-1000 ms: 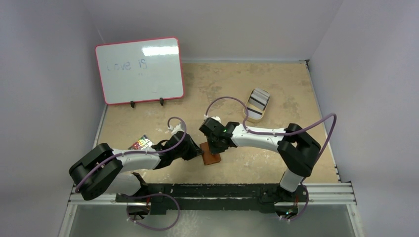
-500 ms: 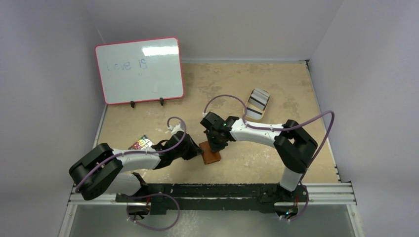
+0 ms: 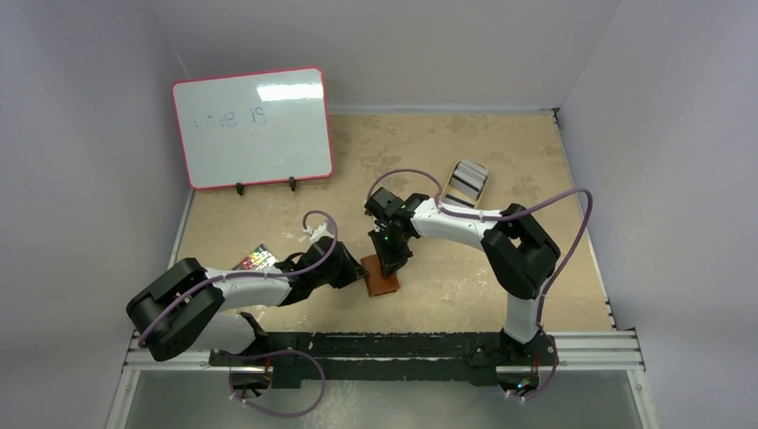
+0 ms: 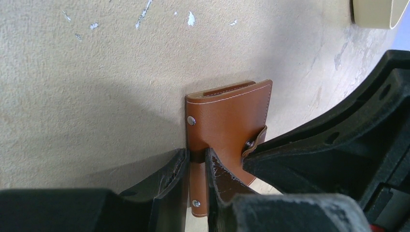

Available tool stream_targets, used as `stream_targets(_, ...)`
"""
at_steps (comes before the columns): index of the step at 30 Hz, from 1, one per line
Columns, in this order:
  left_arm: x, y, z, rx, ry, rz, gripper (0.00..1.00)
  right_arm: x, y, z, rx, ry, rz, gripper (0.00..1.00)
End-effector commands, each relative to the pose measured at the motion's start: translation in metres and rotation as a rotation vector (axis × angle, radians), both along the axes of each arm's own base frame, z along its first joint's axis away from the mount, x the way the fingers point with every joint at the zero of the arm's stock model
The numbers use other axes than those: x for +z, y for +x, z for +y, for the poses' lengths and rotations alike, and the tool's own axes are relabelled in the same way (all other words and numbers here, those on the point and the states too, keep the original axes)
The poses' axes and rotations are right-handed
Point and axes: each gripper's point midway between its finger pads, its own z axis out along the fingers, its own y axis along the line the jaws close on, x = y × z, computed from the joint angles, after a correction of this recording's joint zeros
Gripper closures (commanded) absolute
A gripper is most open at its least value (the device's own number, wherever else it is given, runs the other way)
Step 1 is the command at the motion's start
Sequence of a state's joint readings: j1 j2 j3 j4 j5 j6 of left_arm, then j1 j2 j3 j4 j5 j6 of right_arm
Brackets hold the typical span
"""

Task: Put the credit cards into the card holder
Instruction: Close the card holder at the center of the board.

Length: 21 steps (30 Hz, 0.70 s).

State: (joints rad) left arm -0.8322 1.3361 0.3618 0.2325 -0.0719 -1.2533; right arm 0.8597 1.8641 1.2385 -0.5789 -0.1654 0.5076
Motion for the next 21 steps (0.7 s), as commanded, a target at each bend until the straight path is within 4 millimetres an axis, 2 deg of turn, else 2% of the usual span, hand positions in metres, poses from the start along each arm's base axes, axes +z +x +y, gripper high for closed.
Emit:
stream_targets(1,0.007,0.002,-0.006,-0.031,-0.024,-0.046,0.83,-0.051,0.017,-0.005,0.049,-0.068,-0.011,0.81)
stream_targets(12,0.019,0.002,-0.007,-0.08,0.004,-0.082,0.83,-0.083,0.027,-0.015,0.066,-0.14,0.113,0.81)
stream_targets(21,0.036,0.003,0.0,-0.1,0.036,-0.138,0.83,-0.094,0.044,-0.015,0.06,-0.224,0.153,0.81)
